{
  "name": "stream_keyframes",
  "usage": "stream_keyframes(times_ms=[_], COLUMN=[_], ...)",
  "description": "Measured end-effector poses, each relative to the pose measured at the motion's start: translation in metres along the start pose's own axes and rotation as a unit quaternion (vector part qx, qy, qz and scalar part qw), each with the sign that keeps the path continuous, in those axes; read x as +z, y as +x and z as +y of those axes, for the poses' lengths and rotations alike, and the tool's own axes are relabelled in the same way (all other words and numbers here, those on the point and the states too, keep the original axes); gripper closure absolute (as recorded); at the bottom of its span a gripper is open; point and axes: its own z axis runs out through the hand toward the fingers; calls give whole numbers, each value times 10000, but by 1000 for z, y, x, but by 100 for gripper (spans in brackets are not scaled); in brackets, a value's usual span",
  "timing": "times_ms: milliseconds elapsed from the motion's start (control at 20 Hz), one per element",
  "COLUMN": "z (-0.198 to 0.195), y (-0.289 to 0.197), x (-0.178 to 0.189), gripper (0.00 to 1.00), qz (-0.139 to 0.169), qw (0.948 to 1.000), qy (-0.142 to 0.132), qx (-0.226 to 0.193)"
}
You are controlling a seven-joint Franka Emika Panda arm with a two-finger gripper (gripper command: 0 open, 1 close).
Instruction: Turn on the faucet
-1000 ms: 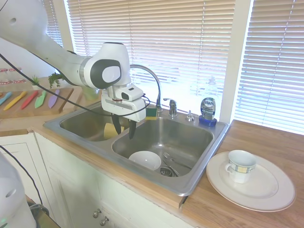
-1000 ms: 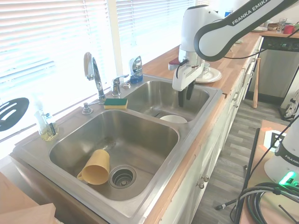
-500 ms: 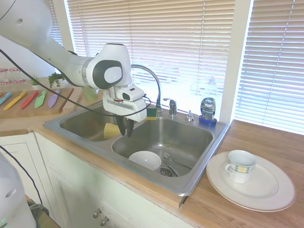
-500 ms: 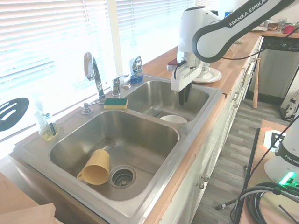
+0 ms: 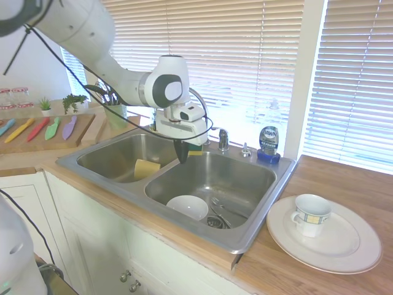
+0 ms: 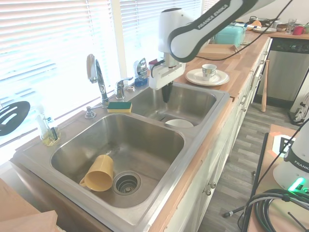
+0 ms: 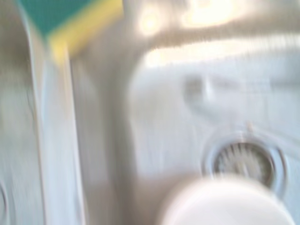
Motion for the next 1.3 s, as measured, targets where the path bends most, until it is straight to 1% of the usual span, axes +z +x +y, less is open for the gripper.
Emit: stream_keyframes(times_ms=[150,400,600,750,850,950,1100,1300], z=[-29,-59,-75,-80,-83,-88,-92,-92], y=[19,44,57,68,73,76,75,81], x=[-5,-4,-3,0,-2,-6,-6,-9], gripper=[100,100,100,100,100,100,100,100], qz=[35,111,201,272,491,741,927,1182], qw=[10000,9996,9991,9986,9974,9950,9917,9863], qy=[26,52,55,114,287,488,760,1014], qx=[88,264,374,430,436,456,466,548])
